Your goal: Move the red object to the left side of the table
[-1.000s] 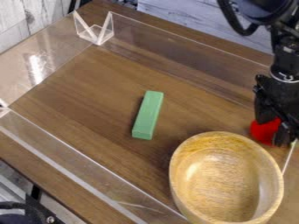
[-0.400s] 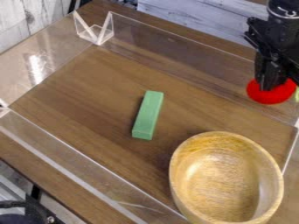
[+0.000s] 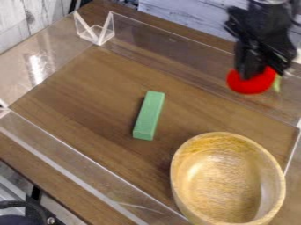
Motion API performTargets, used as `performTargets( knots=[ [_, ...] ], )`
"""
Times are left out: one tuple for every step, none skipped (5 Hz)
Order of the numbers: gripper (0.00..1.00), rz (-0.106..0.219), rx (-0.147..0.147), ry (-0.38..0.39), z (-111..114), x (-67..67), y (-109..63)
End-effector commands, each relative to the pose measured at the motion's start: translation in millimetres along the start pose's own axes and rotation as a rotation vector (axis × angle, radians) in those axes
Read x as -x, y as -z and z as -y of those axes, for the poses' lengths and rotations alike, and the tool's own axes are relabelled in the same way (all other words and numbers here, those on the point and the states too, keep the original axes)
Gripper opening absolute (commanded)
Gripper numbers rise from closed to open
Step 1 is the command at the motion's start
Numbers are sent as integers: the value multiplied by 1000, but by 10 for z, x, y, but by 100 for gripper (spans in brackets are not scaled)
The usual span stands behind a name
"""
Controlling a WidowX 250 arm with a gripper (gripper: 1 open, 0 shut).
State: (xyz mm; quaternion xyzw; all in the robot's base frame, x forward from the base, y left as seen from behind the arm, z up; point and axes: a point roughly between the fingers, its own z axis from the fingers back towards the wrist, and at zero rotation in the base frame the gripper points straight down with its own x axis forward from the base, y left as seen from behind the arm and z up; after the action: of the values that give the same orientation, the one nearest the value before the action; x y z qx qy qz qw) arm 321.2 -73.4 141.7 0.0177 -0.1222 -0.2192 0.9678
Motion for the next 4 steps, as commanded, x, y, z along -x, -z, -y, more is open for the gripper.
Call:
performTargets(
  knots=[
    [0,41,-35,-93,-339,185,-164],
    [0,17,-52,-146,-683,463,-187],
    [0,-6,-73,-194,-1026,727,-203],
    [0,-16,-94,-253,-1495,897,-283]
  ],
)
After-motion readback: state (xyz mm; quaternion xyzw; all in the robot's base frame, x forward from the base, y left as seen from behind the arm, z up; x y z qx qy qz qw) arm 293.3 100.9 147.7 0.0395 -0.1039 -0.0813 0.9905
